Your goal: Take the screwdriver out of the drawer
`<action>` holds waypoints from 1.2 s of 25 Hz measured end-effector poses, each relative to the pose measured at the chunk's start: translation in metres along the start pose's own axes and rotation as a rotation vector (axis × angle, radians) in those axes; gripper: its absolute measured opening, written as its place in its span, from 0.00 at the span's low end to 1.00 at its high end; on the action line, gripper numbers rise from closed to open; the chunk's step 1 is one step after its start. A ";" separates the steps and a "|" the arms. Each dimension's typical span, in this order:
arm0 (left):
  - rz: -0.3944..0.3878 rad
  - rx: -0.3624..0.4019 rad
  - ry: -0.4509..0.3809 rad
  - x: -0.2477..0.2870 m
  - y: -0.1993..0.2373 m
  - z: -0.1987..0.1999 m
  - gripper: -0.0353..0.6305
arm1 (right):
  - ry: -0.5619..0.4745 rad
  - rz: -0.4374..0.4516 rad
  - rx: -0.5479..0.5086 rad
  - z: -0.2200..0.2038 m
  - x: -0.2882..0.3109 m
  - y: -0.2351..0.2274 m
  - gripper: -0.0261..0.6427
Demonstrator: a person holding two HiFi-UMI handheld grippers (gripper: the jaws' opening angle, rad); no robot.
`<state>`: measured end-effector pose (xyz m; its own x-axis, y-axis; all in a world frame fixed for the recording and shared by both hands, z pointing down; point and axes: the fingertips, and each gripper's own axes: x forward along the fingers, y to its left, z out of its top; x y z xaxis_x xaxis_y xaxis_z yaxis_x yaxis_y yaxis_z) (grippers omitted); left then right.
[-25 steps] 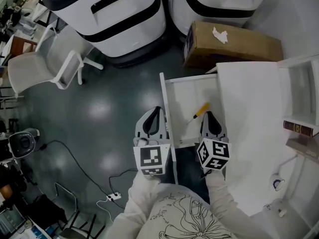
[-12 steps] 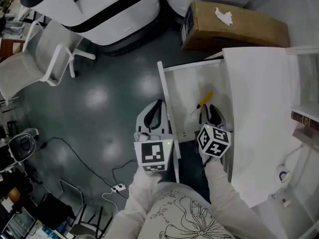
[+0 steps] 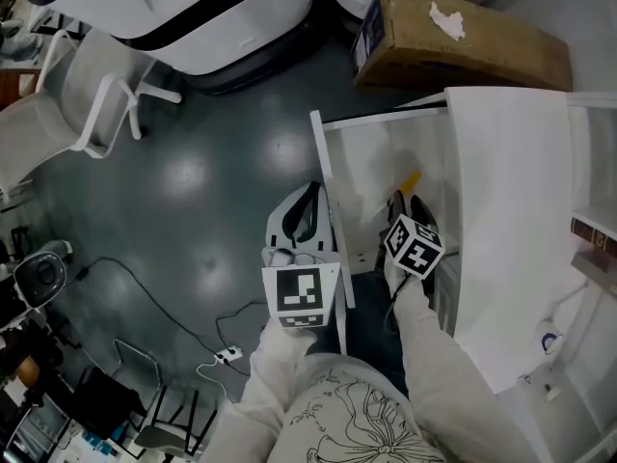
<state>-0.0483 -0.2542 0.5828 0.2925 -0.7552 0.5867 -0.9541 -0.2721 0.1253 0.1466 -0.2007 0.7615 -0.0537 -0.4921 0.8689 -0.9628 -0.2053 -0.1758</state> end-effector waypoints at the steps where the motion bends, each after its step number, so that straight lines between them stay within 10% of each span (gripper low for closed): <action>1: -0.002 0.001 0.002 0.001 0.000 0.000 0.06 | 0.010 -0.010 0.011 -0.001 0.005 -0.003 0.28; 30: 0.025 -0.028 0.026 0.017 0.015 -0.007 0.06 | 0.174 -0.113 0.067 -0.021 0.054 -0.027 0.14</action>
<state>-0.0579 -0.2666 0.6007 0.2673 -0.7457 0.6104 -0.9626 -0.2363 0.1328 0.1646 -0.2037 0.8230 0.0036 -0.3106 0.9505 -0.9458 -0.3096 -0.0976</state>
